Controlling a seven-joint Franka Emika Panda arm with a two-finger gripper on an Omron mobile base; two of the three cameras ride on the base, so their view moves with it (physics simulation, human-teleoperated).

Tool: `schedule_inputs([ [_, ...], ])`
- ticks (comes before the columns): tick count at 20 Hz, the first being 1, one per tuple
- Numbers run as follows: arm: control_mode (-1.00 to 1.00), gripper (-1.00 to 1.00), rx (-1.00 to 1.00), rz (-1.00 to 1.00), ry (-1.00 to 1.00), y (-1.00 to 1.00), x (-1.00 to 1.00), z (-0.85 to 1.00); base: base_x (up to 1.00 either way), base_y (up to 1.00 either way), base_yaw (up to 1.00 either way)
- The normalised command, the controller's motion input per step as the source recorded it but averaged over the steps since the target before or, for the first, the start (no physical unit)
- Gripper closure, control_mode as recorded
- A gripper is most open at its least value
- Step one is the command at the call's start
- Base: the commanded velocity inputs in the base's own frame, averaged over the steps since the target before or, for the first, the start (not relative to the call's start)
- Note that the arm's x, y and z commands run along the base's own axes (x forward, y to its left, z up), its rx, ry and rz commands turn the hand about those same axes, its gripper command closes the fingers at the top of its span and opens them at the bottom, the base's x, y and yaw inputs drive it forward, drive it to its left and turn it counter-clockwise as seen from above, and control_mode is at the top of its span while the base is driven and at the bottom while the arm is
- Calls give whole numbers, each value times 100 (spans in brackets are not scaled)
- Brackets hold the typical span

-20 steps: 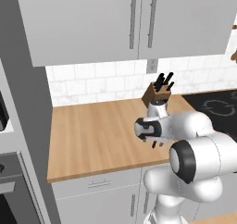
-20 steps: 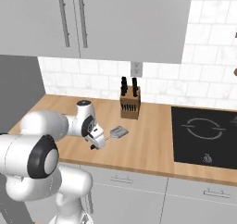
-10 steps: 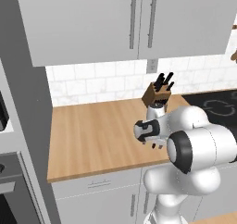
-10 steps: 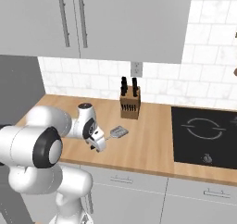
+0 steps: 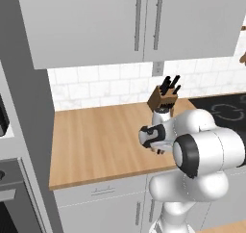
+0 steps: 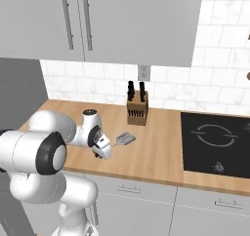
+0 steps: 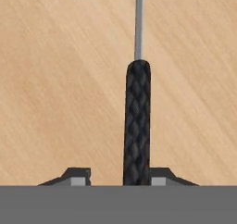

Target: Put the broccoli and lemon wedge in the pot. Retrieve the spatula and lightly stir the vegetables in the pot.

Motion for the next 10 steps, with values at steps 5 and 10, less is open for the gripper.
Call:
schedule_inputs([
  [5, -100, 100, 0, 0, 0, 0, -1, 0, 0, 0, 0],
  [10, -100, 100, 0, 2, -8, 0, -19, 16, 0, 0, 0],
])
